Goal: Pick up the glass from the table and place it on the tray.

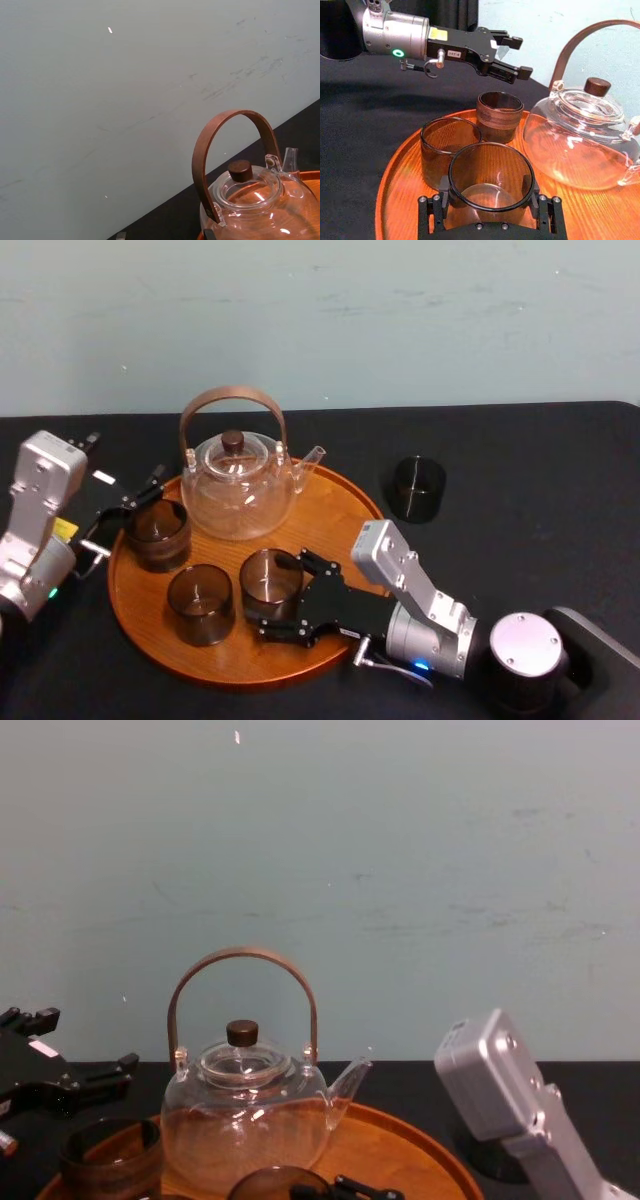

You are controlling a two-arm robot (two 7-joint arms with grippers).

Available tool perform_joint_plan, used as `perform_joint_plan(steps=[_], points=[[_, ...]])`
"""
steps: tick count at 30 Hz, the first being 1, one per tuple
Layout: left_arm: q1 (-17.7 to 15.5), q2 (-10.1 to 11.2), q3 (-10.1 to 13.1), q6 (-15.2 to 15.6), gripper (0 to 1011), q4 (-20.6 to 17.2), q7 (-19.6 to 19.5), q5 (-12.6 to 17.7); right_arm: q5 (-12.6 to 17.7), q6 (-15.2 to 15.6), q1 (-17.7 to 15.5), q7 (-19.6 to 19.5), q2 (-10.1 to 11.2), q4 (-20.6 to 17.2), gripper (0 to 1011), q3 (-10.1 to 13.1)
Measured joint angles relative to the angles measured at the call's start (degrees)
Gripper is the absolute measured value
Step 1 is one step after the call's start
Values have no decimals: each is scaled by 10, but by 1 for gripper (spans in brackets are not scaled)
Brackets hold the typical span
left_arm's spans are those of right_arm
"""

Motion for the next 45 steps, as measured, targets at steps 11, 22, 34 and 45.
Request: perform_joint_plan(steps=[11,22,34,45], points=[[0,0,0,0,1001,0,0,0,1,2,-13,-5,5,-15,913,0],[0,0,0,0,1001,0,0,0,-2,3,-12,-6,2,-9,912,-1],[0,0,0,0,1001,0,0,0,-6,7,-11,-9,2,-9,912,-3],[0,0,0,0,1001,0,0,0,-5,5,-12,-9,2,-8,1003,-2]])
